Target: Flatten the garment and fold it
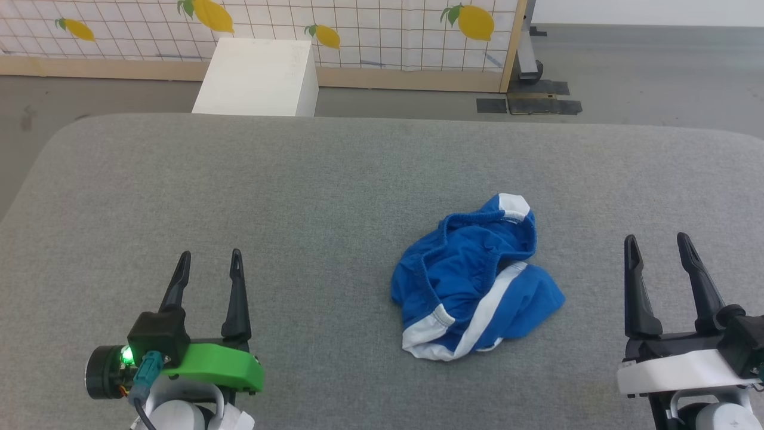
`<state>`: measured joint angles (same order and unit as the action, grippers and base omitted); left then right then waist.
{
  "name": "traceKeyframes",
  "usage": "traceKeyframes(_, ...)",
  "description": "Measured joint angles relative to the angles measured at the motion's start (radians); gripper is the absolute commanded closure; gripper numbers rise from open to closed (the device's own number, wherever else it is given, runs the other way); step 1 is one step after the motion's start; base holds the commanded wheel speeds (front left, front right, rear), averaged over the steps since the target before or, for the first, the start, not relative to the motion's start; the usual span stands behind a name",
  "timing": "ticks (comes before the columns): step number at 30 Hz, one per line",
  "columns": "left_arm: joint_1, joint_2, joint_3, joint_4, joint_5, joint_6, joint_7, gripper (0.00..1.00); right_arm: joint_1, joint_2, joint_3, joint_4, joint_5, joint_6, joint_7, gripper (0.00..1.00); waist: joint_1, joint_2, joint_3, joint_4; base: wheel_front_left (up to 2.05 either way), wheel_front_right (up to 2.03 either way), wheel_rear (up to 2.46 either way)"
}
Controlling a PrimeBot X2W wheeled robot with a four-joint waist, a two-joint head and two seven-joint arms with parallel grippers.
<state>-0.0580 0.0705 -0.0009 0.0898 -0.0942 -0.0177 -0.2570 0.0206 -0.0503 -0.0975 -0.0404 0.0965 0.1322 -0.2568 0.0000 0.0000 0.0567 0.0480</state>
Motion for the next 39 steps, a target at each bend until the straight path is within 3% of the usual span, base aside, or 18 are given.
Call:
traceKeyframes(20, 0.001, -0.010, 0.024, 0.009, 0.017, -0.026, 0.000, 0.00, 0.001, 0.000, 0.000, 0.002, 0.000, 0.000, 0.000, 0.00, 0.0000, 0.0000, -0.009, -0.004, 0.00, 0.00, 0.00)
traceKeyframes(25, -0.033, -0.010, -0.010, -0.008, 0.047, -0.062, 0.000, 0.00, 0.002, 0.000, -0.001, 0.002, 0.000, 0.000, 0.000, 0.00, 0.0000, 0.0000, -0.014, -0.003, 0.00, 0.00, 0.00)
traceKeyframes(29, -0.134, 0.007, -0.082, -0.015, 0.053, -0.094, 0.000, 0.00, 0.002, 0.000, 0.001, 0.002, 0.000, 0.000, 0.000, 0.00, 0.0000, 0.0000, -0.006, 0.001, 0.00, 0.00, 0.00)
traceKeyframes(33, -0.251, 0.064, -0.199, 0.065, 0.039, -0.106, -0.001, 0.00, 0.001, 0.000, 0.012, 0.002, 0.000, 0.000, 0.000, 0.00, 0.0000, 0.0000, 0.005, -0.004, 0.00, 0.00, 0.00)
traceKeyframes(39, -0.430, 0.160, -0.543, 0.162, -0.053, -0.106, 0.160, 0.00, 0.001, 0.000, 0.014, 0.003, 0.002, 0.000, 0.000, 0.00, 0.0000, 0.0000, 0.014, -0.025, 0.00, 0.00, 0.00)
